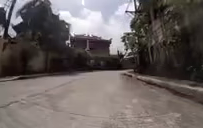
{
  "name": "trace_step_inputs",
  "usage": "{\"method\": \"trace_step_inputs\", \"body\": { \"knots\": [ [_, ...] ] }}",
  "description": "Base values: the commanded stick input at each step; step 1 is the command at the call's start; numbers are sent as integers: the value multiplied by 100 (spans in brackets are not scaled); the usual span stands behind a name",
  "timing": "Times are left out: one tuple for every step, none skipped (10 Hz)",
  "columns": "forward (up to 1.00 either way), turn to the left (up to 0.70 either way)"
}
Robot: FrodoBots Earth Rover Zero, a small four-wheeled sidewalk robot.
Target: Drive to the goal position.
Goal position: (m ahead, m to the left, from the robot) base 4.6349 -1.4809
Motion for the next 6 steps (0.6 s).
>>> {"method": "trace_step_inputs", "body": {
  "knots": [
    [50, -37],
    [50, -6],
    [50, 1],
    [50, 1],
    [50, 1],
    [50, 1]
  ]
}}
